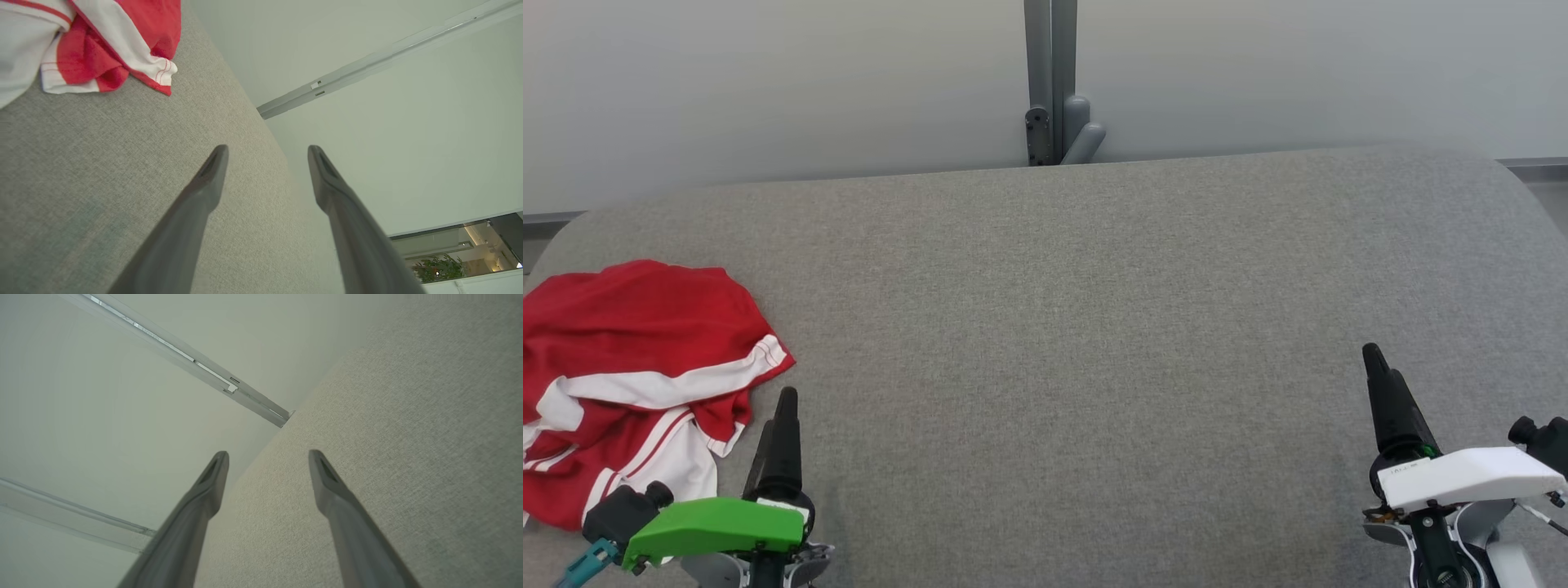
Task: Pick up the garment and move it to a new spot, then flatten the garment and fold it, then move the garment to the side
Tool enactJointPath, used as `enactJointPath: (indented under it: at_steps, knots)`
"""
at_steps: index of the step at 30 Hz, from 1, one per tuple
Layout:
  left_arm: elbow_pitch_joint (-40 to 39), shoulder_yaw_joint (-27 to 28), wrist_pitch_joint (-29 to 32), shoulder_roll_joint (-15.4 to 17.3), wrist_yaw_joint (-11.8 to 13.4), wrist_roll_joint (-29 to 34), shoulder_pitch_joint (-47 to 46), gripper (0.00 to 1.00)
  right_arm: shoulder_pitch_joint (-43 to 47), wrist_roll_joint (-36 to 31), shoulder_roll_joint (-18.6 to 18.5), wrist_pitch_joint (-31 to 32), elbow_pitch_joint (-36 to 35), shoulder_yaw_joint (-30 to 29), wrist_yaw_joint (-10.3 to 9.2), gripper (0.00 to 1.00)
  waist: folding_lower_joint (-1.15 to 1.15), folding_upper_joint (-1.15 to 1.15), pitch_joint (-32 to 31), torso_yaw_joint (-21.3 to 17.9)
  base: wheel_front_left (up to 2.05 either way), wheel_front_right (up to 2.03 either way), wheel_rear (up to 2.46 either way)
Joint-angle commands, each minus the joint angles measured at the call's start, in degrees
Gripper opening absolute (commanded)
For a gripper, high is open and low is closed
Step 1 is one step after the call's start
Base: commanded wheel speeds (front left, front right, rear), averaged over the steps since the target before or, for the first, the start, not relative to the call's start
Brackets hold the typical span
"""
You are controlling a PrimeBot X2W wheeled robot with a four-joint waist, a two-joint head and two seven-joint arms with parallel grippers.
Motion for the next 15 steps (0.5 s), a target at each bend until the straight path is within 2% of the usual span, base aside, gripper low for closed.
enactJointPath:
  at_steps: [1, 8, 15]
  knots:
    - [-0.4, -0.4, -0.5, 0.9, 0.2, 2.7, -1.7, 1.00, -0.4, -2.8, -0.7, -0.6, -0.9, 0.2, 0.02, 1.00, 0.00, 0.00, 0.0, 0.0, 0.00, 0.00, 0.00]
    - [0.9, -1.2, -2.0, 1.0, 0.3, 11.2, -1.7, 1.00, -0.2, -10.3, -0.9, -2.1, 0.5, 0.7, 0.02, 1.00, 0.00, 0.00, 0.1, 0.1, 0.00, 0.00, 0.00]
    - [0.8, -1.0, -3.2, 0.6, -0.3, 16.5, -1.3, 1.00, 0.1, -15.9, -0.9, -3.3, 0.4, 0.7, 0.03, 1.00, 0.00, 0.00, 0.2, 0.2, 0.00, 0.00, 0.00]
